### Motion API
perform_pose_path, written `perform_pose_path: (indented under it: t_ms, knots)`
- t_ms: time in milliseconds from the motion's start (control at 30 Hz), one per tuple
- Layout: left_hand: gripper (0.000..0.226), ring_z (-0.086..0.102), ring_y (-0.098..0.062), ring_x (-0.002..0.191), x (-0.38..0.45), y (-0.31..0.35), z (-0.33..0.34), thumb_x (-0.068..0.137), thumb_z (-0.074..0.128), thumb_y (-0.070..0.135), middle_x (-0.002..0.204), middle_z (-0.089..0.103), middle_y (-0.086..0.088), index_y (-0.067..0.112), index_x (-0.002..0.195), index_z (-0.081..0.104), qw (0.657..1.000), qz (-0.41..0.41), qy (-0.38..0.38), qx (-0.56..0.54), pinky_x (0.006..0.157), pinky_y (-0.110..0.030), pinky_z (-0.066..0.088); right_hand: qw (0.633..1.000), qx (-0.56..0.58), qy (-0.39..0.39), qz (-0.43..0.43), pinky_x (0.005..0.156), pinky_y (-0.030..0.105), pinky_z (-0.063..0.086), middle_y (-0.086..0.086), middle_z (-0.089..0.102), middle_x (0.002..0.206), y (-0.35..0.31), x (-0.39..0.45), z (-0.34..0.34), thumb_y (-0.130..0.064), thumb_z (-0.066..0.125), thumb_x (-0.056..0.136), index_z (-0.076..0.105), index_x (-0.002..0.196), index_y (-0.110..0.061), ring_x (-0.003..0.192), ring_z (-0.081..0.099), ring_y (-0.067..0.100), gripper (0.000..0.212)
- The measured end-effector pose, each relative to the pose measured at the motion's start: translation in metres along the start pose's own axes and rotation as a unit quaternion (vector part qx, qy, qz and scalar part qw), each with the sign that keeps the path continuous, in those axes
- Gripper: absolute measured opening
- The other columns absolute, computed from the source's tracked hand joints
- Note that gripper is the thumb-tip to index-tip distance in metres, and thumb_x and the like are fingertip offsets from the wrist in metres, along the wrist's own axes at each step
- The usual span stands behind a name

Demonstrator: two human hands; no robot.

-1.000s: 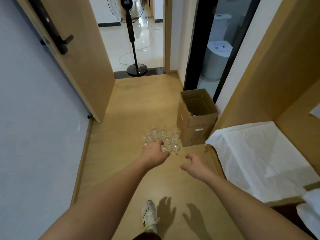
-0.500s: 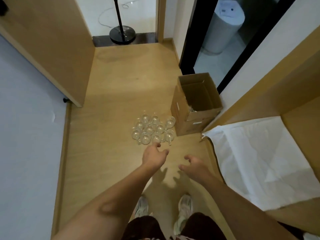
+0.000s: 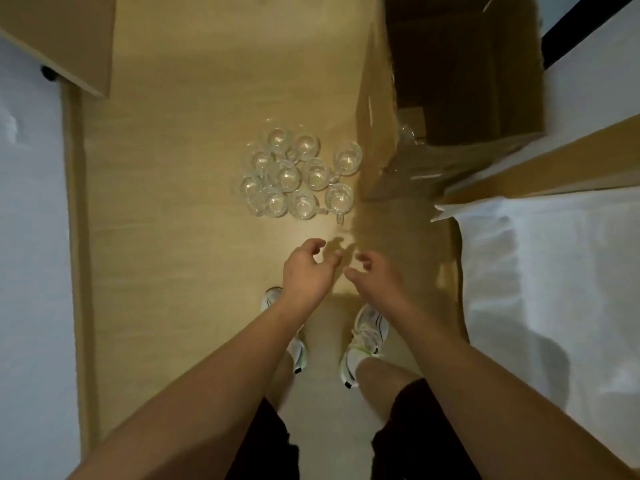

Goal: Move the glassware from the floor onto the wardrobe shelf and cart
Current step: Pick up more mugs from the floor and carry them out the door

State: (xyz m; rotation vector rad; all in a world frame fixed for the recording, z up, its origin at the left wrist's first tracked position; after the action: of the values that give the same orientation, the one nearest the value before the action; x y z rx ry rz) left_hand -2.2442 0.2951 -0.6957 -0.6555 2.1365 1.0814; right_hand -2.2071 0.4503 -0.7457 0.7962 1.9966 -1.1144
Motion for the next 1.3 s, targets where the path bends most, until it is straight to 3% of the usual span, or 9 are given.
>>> perform_pose_path:
  t_ms: [167,367,533,667,767,900,967,1100,1300]
  knots:
    - [0.038,0.06,-0.02,0.114,0.089,-0.053,0.045,0.091,0.069,0.041,0.122,0.064,0.003,0.022,0.124,0.064,0.998,-0.046,0.0,-0.036,0.103,-0.04,0.047,0.999,0.029,-0.013,0.024,0.097,0.043,0.051,0.003,0.061,0.122,0.047,0.093,0.047,-0.039,0.072,0.086,0.058,0.132,-0.021,0.112,0.061,0.024,0.051]
    - [0.012,0.059,-0.013,0.092,0.186,-0.111,0.093,0.092,0.069,0.033,0.095,0.064,0.011,0.03,0.09,0.058,0.987,-0.115,-0.006,-0.11,0.085,-0.028,0.044,0.998,0.034,-0.018,0.049,0.095,0.049,0.052,0.011,0.066,0.121,0.092,0.215,0.097,-0.048,0.07,0.073,0.061,0.124,-0.016,0.108,0.064,0.032,0.061]
    - [0.026,0.058,-0.014,0.079,0.264,-0.127,0.131,0.093,0.068,0.03,0.093,0.062,0.003,0.017,0.114,0.062,0.97,-0.145,-0.021,-0.192,0.071,-0.03,0.049,0.997,0.065,0.013,0.05,0.099,0.047,0.05,0.01,0.065,0.121,0.097,0.315,0.112,-0.04,0.076,0.081,0.06,0.127,-0.012,0.113,0.062,0.031,0.056]
    - [0.009,0.054,-0.015,0.081,0.308,-0.133,0.151,0.098,0.062,0.025,0.088,0.056,0.002,0.02,0.106,0.06,0.943,-0.186,-0.06,-0.269,0.088,-0.037,0.051,0.99,0.116,0.023,0.073,0.086,0.04,0.056,0.006,0.068,0.099,0.099,0.371,0.122,-0.038,0.078,0.082,0.065,0.117,-0.01,0.093,0.065,0.026,0.047]
    - [0.008,0.053,-0.014,0.082,0.327,-0.139,0.165,0.1,0.056,0.024,0.086,0.054,0.005,0.022,0.108,0.054,0.92,-0.201,-0.084,-0.325,0.096,-0.038,0.047,0.979,0.177,-0.003,0.103,0.076,0.042,0.058,0.011,0.068,0.104,0.102,0.391,0.137,-0.036,0.077,0.083,0.062,0.119,-0.012,0.087,0.064,0.026,0.046]
    - [0.022,0.06,-0.015,0.056,0.33,-0.128,0.177,0.104,0.048,0.019,0.071,0.061,-0.003,0.011,0.084,0.052,0.886,-0.202,-0.126,-0.397,0.045,-0.021,0.048,0.962,0.246,-0.043,0.113,0.05,0.025,0.046,0.005,0.063,0.094,0.097,0.399,0.152,-0.038,0.07,0.088,0.063,0.12,-0.017,0.071,0.056,0.022,0.039]
    - [0.023,0.058,-0.02,0.063,0.333,-0.125,0.179,0.102,0.05,0.019,0.076,0.059,-0.007,0.009,0.082,0.052,0.865,-0.219,-0.131,-0.432,0.051,-0.028,0.048,0.955,0.272,-0.046,0.109,0.052,0.024,0.043,0.002,0.062,0.087,0.094,0.399,0.154,-0.035,0.065,0.094,0.064,0.107,-0.018,0.068,0.056,0.018,0.022]
    - [0.03,0.054,-0.016,0.037,0.343,-0.125,0.181,0.101,0.043,0.014,0.042,0.056,-0.005,0.006,0.074,0.054,0.847,-0.22,-0.116,-0.469,0.041,-0.018,0.039,0.95,0.289,-0.04,0.11,0.05,0.023,0.037,0.002,0.062,0.08,0.096,0.398,0.155,-0.029,0.064,0.093,0.067,0.098,-0.019,0.058,0.052,0.014,0.011]
    - [0.02,0.057,-0.022,0.067,0.34,-0.139,0.185,0.096,0.047,0.011,0.051,0.063,-0.008,0.001,0.082,0.058,0.825,-0.228,-0.088,-0.51,0.063,-0.032,0.047,0.947,0.297,-0.021,0.121,0.049,0.024,0.041,0.001,0.059,0.072,0.103,0.394,0.142,-0.02,0.063,0.087,0.071,0.102,-0.013,0.057,0.051,0.013,0.018]
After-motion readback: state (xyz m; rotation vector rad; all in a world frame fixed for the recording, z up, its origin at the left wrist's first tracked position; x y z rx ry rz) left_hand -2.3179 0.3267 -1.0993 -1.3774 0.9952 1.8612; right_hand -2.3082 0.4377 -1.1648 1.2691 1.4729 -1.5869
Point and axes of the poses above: each hand's wrist, its own x-axis towards the middle knuckle, its own z-axis out of the palm, y = z × x, the point moved 8 cm from there along x, towards the middle knuckle
